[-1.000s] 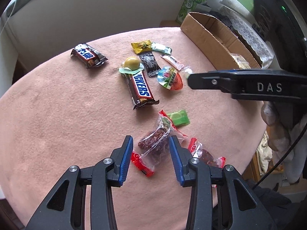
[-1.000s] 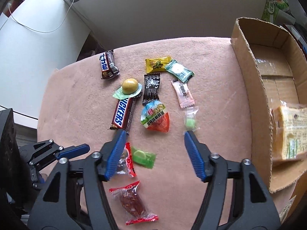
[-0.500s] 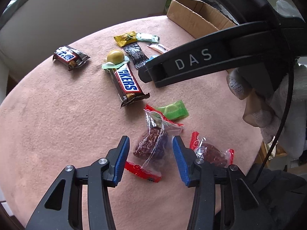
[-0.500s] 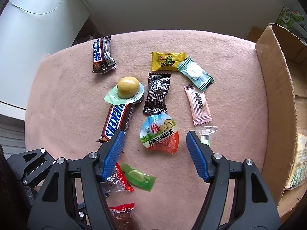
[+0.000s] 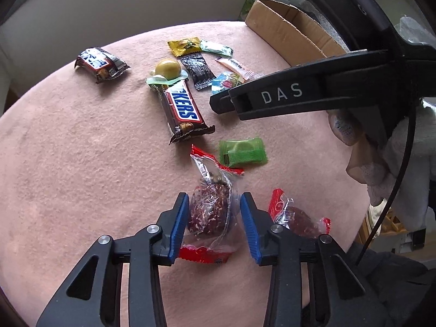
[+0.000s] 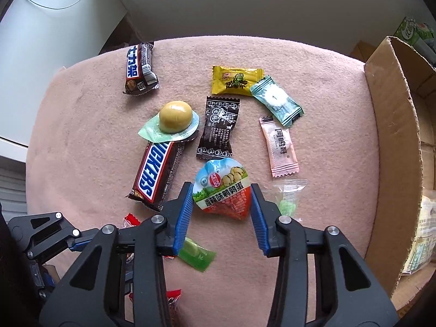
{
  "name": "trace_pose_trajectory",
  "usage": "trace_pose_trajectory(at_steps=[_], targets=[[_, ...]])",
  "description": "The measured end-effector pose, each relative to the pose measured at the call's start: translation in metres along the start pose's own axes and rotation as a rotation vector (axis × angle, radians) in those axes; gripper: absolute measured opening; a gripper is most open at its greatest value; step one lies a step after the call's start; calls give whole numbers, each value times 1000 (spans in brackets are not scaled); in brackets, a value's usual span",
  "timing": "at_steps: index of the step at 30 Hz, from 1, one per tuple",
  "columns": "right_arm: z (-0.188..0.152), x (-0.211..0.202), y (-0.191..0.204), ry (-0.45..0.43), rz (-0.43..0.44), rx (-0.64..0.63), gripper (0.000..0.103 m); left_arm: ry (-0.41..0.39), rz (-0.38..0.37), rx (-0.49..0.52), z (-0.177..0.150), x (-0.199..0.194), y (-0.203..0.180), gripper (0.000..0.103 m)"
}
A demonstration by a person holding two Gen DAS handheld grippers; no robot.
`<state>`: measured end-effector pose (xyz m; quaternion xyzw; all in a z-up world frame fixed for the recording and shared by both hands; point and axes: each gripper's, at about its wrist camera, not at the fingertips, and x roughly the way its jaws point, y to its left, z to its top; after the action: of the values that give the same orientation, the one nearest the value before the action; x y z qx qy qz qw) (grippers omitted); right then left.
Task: Organize snacks
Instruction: 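Carry the jerky bag with the left gripper into the box while the right gripper carries the egg snack there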
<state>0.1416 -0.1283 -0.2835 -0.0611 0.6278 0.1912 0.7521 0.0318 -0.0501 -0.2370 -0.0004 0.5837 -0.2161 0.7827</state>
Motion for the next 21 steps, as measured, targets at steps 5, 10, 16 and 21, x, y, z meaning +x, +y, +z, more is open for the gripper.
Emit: trace_pose_trajectory(at_steps=[5, 10, 16, 21], targets=[[-4, -10, -1, -21, 24, 16, 42, -11, -20, -65, -4, -8, 10, 36], [-11, -24, -1, -33, 50, 19, 30, -24, -31, -104, -4, -17, 18, 35], [-14, -28, -7, -48, 52, 39, 27, -44, -25, -111, -2, -27, 21, 35], [-17, -50, -23, -81, 81, 67, 26, -65, -35, -119, 0, -37, 20, 35]])
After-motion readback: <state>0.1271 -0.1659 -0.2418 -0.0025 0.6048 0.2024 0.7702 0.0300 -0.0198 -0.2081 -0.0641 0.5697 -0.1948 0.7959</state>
